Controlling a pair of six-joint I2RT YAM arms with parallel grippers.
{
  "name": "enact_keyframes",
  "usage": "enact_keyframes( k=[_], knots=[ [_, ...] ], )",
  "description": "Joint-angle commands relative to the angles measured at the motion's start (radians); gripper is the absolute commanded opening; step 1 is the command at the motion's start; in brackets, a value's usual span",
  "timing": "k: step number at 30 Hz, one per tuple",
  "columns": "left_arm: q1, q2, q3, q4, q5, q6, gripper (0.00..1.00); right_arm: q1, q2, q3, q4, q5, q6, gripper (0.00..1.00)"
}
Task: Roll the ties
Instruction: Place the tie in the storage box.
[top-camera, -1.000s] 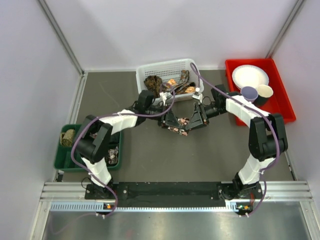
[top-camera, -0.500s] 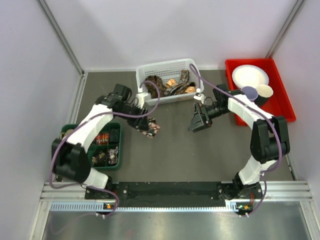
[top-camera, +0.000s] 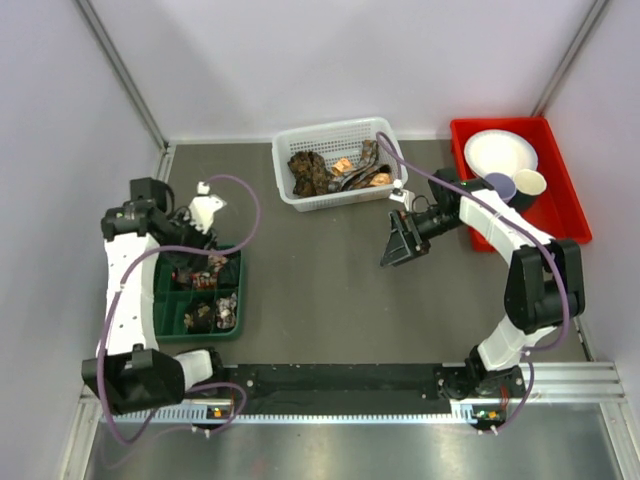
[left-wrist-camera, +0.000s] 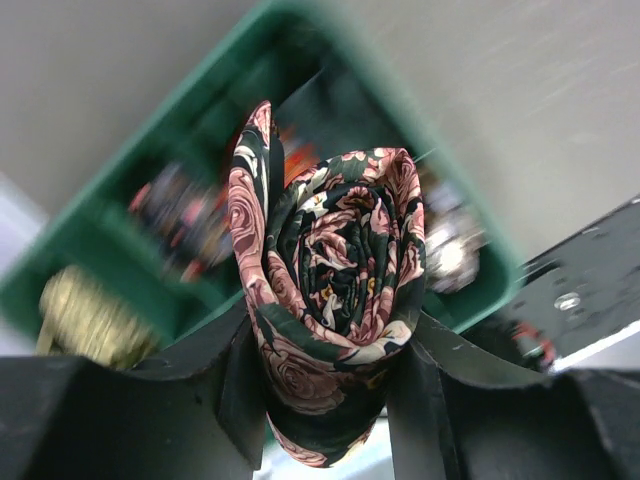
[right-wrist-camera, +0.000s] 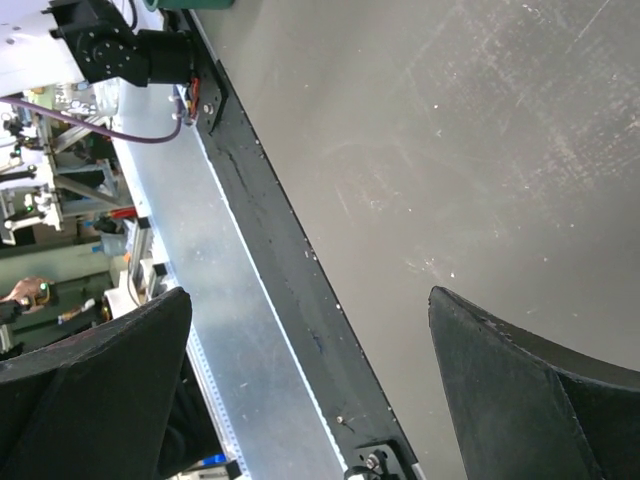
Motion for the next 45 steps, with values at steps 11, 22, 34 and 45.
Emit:
enact_keyframes(
  k=[11, 22, 34, 45],
  knots=[
    [0.550, 0.006, 0.004, -0.211, -0.125, 0.138, 0.00, 0.000, -0.066, -0.027, 0.006, 0.030, -0.021, 0.99],
    [0.694, -0.007, -0.123, -0.210, -0.148, 0.339, 0.00, 0.001, -0.126, -0.063, 0.012, 0.059, -0.014, 0.99],
    [0.694, -0.189, -0.241, -0.211, -0.148, 0.956, 0.00, 0.010, -0.118, -0.065, 0.021, 0.070, -0.007, 0.99],
    [0.694, -0.119, -0.272, -0.213, -0.220, 1.469, 0.00, 0.018, -0.107, -0.066, 0.030, 0.087, 0.004, 0.99]
  ],
)
